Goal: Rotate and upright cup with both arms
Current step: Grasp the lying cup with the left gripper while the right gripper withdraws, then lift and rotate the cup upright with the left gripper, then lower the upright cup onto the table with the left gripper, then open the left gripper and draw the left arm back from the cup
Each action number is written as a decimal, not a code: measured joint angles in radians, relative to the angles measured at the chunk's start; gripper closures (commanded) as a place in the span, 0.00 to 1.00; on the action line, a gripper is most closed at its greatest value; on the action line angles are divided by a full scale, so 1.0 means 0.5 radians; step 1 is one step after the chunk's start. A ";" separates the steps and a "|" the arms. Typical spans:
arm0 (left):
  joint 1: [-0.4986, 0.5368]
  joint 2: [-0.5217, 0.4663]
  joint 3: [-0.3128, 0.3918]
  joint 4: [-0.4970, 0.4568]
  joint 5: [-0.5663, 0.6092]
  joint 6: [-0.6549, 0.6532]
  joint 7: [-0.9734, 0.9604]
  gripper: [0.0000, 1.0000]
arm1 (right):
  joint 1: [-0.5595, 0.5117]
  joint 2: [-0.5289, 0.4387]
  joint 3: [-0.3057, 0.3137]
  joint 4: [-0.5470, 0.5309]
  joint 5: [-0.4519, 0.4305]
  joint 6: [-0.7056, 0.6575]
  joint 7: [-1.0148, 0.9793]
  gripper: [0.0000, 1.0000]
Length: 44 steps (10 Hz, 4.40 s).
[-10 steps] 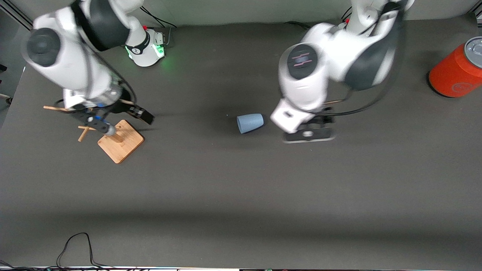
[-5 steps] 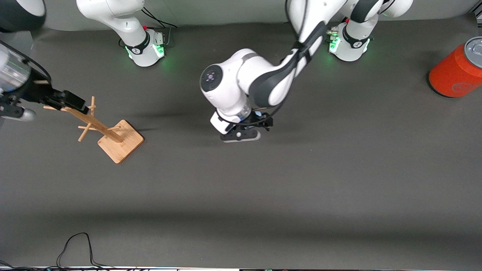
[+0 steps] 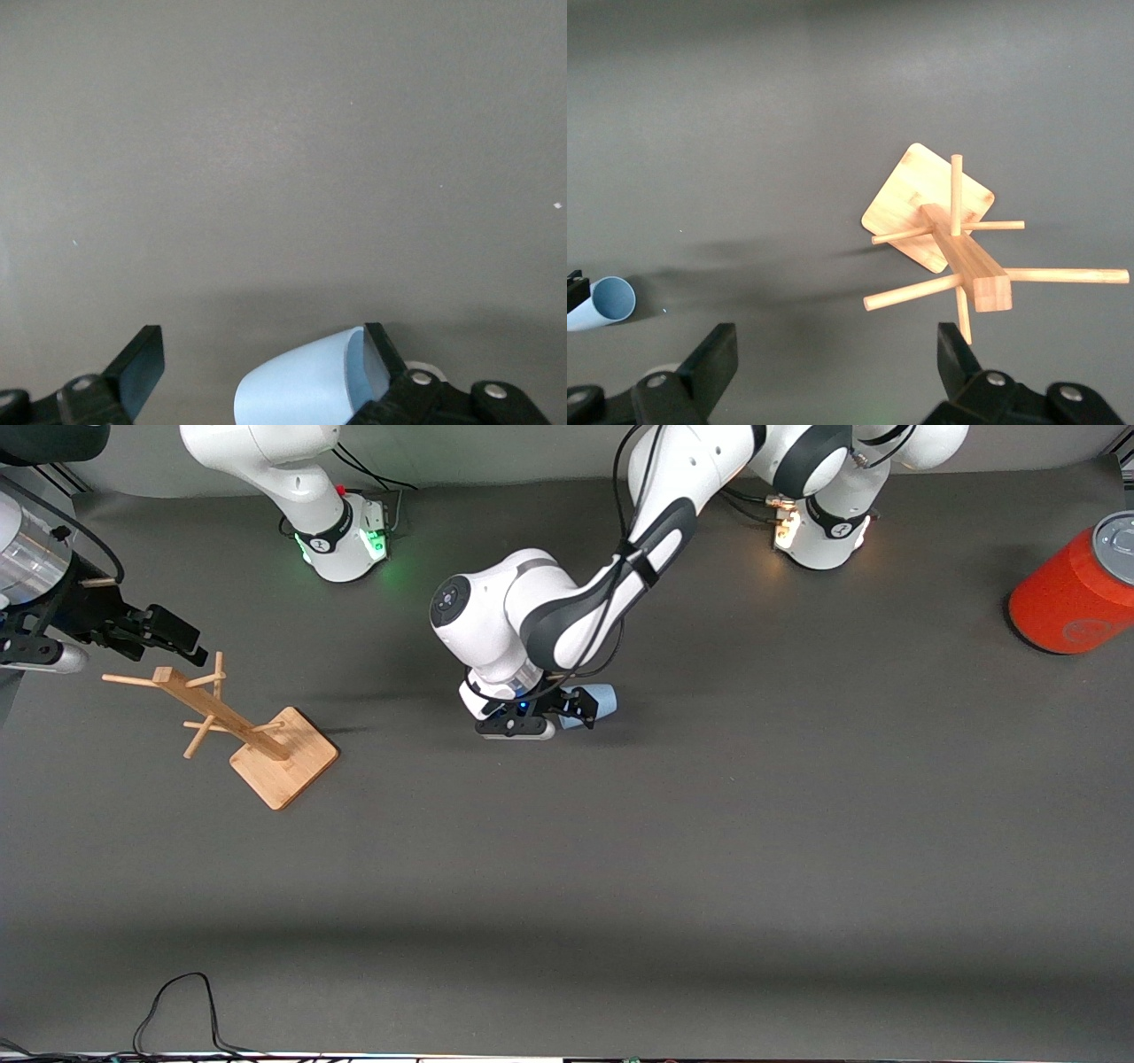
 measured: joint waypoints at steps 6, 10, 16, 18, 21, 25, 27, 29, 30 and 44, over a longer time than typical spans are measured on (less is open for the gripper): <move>-0.135 0.152 -0.003 0.001 0.045 -0.163 0.491 0.39 | -0.075 -0.013 0.051 -0.006 -0.033 0.010 -0.095 0.00; -0.124 0.159 0.001 -0.001 0.045 -0.185 0.727 1.00 | -0.075 -0.013 0.051 -0.007 -0.035 0.014 -0.098 0.00; -0.056 0.031 0.018 0.099 0.021 -0.248 0.643 1.00 | -0.074 -0.011 0.051 -0.029 -0.038 0.054 -0.099 0.00; 0.141 -0.200 0.032 0.142 -0.214 -0.242 0.569 1.00 | -0.074 -0.009 0.051 -0.030 -0.039 0.056 -0.100 0.00; 0.409 -0.693 0.030 -0.190 -0.400 0.035 0.577 1.00 | -0.075 -0.008 0.051 -0.031 -0.040 0.057 -0.100 0.00; 0.396 -1.014 0.018 -1.337 -0.398 1.201 0.253 1.00 | -0.075 -0.008 0.051 -0.032 -0.041 0.062 -0.100 0.00; 0.397 -1.018 0.045 -1.689 -0.290 1.740 -0.013 1.00 | -0.074 -0.008 0.051 -0.032 -0.041 0.077 -0.100 0.00; 0.399 -1.010 0.072 -1.878 0.004 1.974 -0.350 1.00 | -0.074 -0.008 0.052 -0.032 -0.041 0.088 -0.100 0.00; 0.396 -1.001 0.072 -1.912 0.128 2.000 -0.513 1.00 | -0.072 -0.008 0.056 -0.032 -0.041 0.088 -0.100 0.00; 0.733 -1.387 0.056 -1.279 -0.197 0.565 0.247 0.00 | -0.069 -0.013 0.114 -0.025 -0.041 0.099 -0.100 0.00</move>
